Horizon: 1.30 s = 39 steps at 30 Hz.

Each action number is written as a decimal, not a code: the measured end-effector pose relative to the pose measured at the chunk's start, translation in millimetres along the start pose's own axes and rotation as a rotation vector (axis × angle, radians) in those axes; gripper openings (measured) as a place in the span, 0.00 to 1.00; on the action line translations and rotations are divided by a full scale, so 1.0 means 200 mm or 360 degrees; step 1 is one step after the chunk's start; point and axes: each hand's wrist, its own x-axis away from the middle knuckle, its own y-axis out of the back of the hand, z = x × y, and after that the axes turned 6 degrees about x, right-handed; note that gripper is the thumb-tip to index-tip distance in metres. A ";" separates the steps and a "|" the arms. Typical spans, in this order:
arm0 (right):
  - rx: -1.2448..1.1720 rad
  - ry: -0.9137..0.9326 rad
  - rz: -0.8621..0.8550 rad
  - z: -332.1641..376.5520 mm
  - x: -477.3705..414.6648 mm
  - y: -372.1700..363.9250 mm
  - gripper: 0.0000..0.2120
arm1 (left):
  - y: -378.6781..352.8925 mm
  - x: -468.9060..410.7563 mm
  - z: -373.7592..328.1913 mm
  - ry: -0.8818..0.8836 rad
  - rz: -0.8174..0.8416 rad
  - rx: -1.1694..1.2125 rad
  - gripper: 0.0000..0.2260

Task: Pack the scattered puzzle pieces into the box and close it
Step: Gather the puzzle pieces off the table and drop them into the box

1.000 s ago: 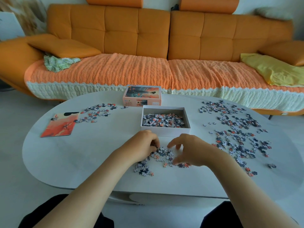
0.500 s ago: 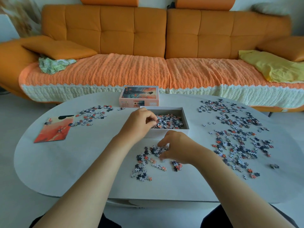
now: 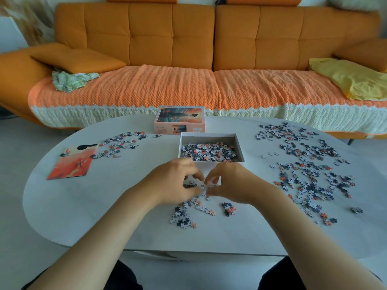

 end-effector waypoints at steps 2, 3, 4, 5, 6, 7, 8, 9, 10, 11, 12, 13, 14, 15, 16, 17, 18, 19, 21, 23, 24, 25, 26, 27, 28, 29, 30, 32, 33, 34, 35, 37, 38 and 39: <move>0.0077 0.0003 0.0020 -0.01 0.05 0.04 0.18 | 0.00 0.07 0.03 0.0149 0.0291 -0.0178 0.36; 0.0145 -0.0015 0.0062 -0.03 0.07 0.05 0.24 | -0.01 0.09 0.05 0.0183 0.0382 -0.0234 0.44; 0.0208 -0.0069 0.0133 -0.05 0.10 0.06 0.31 | -0.02 0.11 0.06 0.0189 0.0425 -0.0247 0.48; 0.0254 -0.0140 0.0215 -0.06 0.12 0.06 0.37 | -0.04 0.13 0.08 0.0187 0.0428 -0.0227 0.49; 0.0280 -0.0202 0.0286 -0.07 0.13 0.05 0.40 | -0.05 0.13 0.09 0.0178 0.0406 -0.0186 0.47; 0.0274 -0.0232 0.0319 -0.08 0.14 0.04 0.40 | -0.07 0.13 0.09 0.0167 0.0366 -0.0134 0.44; 0.0233 -0.0238 0.0315 -0.08 0.14 0.03 0.38 | -0.08 0.13 0.09 0.0151 0.0322 -0.0085 0.41; 0.0169 -0.0225 0.0280 -0.08 0.13 0.02 0.35 | -0.09 0.12 0.08 0.0136 0.0287 -0.0045 0.37; 0.0104 -0.0209 0.0236 -0.07 0.12 0.01 0.32 | -0.10 0.11 0.07 0.0128 0.0263 -0.0010 0.35; 0.0055 -0.0196 0.0197 -0.06 0.12 0.00 0.30 | -0.10 0.10 0.06 0.0134 0.0244 0.0024 0.33; 0.0031 -0.0188 0.0173 -0.05 0.11 0.00 0.28 | -0.10 0.10 0.05 0.0140 0.0226 0.0050 0.31; 0.0023 -0.0179 0.0155 -0.04 0.10 -0.01 0.28 | -0.10 0.09 0.04 0.0145 0.0212 0.0062 0.30; 0.0018 -0.0177 0.0144 -0.04 0.10 -0.01 0.27 | -0.10 0.08 0.03 0.0146 0.0204 0.0061 0.29; 0.0007 -0.0181 0.0138 -0.04 0.10 -0.01 0.28 | -0.09 0.07 0.02 0.0150 0.0206 0.0059 0.29; -0.0005 -0.0188 0.0135 -0.04 0.10 -0.02 0.30 | -0.08 0.07 0.02 0.0167 0.0216 0.0063 0.31; -0.0012 -0.0192 0.0134 -0.04 0.11 -0.02 0.32 | -0.07 0.07 0.03 0.0199 0.0234 0.0067 0.34; -0.0012 -0.0196 0.0137 -0.03 0.11 -0.02 0.35 | -0.07 0.07 0.04 0.0235 0.0257 0.0053 0.38; -0.0005 -0.0200 0.0142 -0.03 0.11 -0.03 0.38 | -0.06 0.08 0.06 0.0266 0.0282 0.0009 0.42; 0.0032 -0.0211 0.0151 0.00 0.11 -0.04 0.41 | -0.07 0.09 0.07 0.0269 0.0306 -0.0121 0.44; 0.0081 -0.0178 0.0143 0.05 0.09 -0.06 0.36 | -0.09 0.09 0.05 0.0217 0.0267 -0.0147 0.38; 0.0088 -0.0151 0.0126 0.07 0.08 -0.07 0.31 | -0.10 0.08 0.03 0.0195 0.0237 -0.0109 0.33; 0.0073 -0.0137 0.0102 0.09 0.07 -0.08 0.25 | -0.10 0.07 0.02 0.0176 0.0203 -0.0062 0.28; 0.0045 -0.0142 0.0075 0.10 0.06 -0.08 0.20 | -0.10 0.06 0.01 0.0161 0.0169 -0.0026 0.22; 0.0011 -0.0160 0.0051 0.11 0.05 -0.08 0.17 | -0.10 0.06 0.01 0.0153 0.0139 -0.0009 0.18; -0.0020 -0.0183 0.0039 0.11 0.05 -0.08 0.14 | -0.10 0.05 0.01 0.0151 0.0110 -0.0008 0.15; -0.0056 -0.0201 0.0033 0.11 0.04 -0.08 0.12 | -0.11 0.05 0.02 0.0154 0.0085 -0.0007 0.14; -0.0095 -0.0215 0.0037 0.12 0.04 -0.08 0.11 | -0.11 0.04 0.02 0.0155 0.0064 0.0000 0.14; -0.0113 -0.0219 0.0022 0.12 0.03 -0.08 0.09 | -0.12 0.04 0.03 0.0144 0.0023 0.0020 0.12; -0.0109 -0.0219 0.0003 0.12 0.03 -0.08 0.08 | -0.12 0.03 0.04 0.0142 0.0002 0.0032 0.11; -0.0133 -0.0226 -0.0018 0.11 0.02 -0.07 0.07 | -0.11 0.03 0.04 0.0143 -0.0021 0.0049 0.11; -0.0179 -0.0238 -0.0037 0.10 0.02 -0.07 0.06 | -0.11 0.03 0.05 0.0149 -0.0042 0.0070 0.10; -0.0227 -0.0251 -0.0055 0.09 0.01 -0.06 0.03 | -0.10 0.02 0.05 0.0173 -0.0072 0.0130 0.07; -0.0215 -0.0243 -0.0057 0.09 0.00 -0.04 0.03 | -0.08 0.02 0.05 0.0180 -0.0085 0.0160 0.06; -0.0201 -0.0234 -0.0061 0.08 0.00 -0.03 0.03 | -0.07 0.01 0.04 0.0185 -0.0101 0.0196 0.06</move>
